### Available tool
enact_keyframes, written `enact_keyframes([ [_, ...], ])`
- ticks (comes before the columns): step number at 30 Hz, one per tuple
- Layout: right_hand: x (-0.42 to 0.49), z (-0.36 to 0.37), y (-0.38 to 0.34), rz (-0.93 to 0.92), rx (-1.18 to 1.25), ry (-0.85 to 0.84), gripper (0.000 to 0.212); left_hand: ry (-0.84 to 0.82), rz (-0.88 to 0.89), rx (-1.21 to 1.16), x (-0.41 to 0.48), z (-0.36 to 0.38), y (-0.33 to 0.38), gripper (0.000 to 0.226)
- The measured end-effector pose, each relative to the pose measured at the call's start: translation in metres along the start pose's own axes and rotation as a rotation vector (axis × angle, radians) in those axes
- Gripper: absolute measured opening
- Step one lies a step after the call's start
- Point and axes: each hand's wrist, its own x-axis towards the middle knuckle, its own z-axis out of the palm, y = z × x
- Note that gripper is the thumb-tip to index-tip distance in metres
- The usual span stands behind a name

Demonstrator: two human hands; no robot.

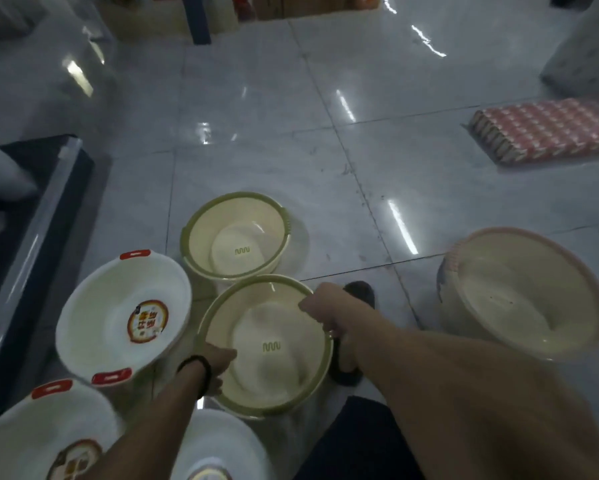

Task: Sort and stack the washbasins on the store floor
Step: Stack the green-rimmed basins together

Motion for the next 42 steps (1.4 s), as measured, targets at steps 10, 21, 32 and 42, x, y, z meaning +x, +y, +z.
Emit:
enact_keyframes([
  [10,0.026,0.052,0.046,0.024,0.079,-0.060,0.043,0.242,-0.025,-0.266,0.085,0.015,-0.046,0.090],
  [21,0.030,0.024,0.063,0.129,0.088,0.157,0.046,0.110,0.097,-0.497,0.034,0.003,-0.009,0.045],
  [32,-0.028,-0.131,0.070,0.026,0.395,0.637,0.067,-0.010,0.452,-0.613,-0.087,0.005,0.086,0.022],
  [42,-0.106,-0.278,0.219,0.056,0.592,1.057,0.057,-0.123,0.851,-0.297,-0.223,0.113,0.301,0.022],
])
